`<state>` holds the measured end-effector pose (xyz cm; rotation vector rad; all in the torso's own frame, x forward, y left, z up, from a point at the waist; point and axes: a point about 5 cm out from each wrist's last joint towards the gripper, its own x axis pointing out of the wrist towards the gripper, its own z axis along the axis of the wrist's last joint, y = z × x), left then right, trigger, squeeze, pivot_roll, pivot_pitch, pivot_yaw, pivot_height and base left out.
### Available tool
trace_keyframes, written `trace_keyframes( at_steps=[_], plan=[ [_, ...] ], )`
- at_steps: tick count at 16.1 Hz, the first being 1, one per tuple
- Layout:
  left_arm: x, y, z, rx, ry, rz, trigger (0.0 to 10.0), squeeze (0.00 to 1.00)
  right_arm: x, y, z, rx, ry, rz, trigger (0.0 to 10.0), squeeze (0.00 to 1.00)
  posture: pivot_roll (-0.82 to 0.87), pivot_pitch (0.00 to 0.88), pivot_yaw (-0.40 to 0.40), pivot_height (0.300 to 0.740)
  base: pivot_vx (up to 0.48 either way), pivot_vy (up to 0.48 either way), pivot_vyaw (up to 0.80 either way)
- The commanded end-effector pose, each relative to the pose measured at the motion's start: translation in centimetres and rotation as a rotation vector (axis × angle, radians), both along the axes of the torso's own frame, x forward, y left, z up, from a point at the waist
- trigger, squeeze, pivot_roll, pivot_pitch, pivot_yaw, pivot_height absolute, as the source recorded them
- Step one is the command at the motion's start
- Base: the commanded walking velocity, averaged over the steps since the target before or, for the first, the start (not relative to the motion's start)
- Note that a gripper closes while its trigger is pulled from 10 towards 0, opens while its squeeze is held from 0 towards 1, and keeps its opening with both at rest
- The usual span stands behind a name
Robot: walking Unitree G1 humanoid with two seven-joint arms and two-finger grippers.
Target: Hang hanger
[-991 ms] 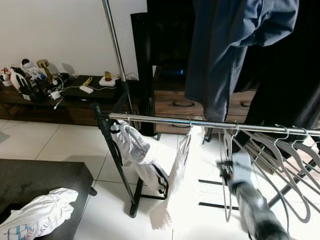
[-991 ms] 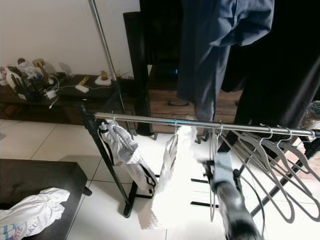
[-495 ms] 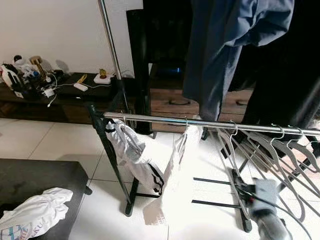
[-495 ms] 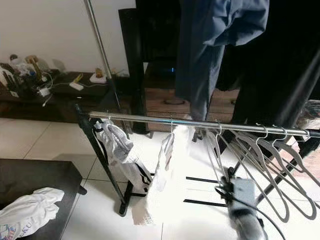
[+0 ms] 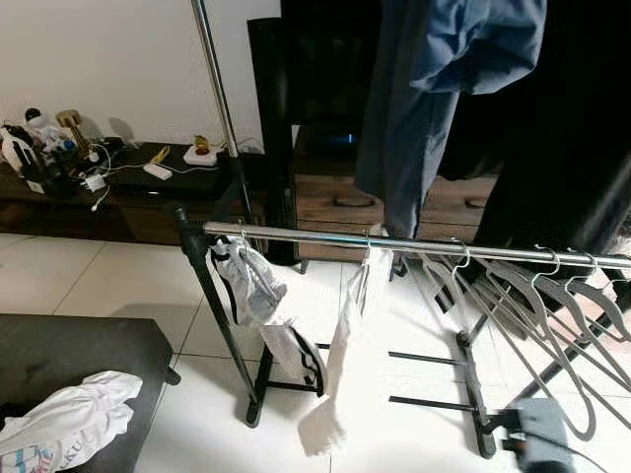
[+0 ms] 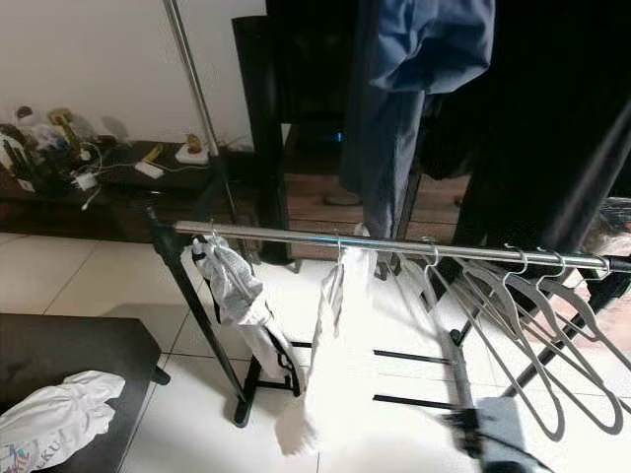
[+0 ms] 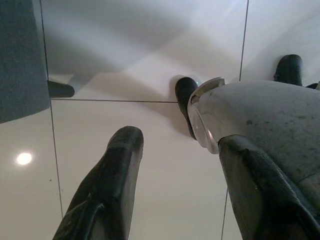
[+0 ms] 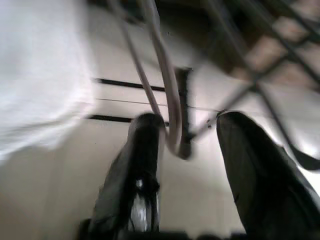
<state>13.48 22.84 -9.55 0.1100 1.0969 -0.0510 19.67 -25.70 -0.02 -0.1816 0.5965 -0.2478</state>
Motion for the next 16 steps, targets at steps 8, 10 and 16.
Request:
trace_keyframes(
  at_steps=[8,10,16],
  plan=[
    [-0.6,0.1,-0.2,0.018,0.031,-0.004,10.0,0.0,-2.3,2.0,-6.7,0.241,0.419,-0.155,10.0,0.0,-0.05,0.056,-0.011,0.74,0.0,0.0,0.0],
    [-0.5,0.2,-0.2,0.021,0.029,-0.001,10.0,0.0,-2.8,2.7,-7.8,0.242,0.48,-0.12,10.0,0.0,-0.05,0.052,0.0,0.74,0.0,0.0,0.0],
    [-0.4,0.6,0.0,0.034,0.017,0.015,10.0,0.0,-5.9,6.4,-10.3,0.256,0.641,0.028,10.0,0.0,-0.04,0.057,0.033,0.74,0.0,0.0,0.41]
  ],
)
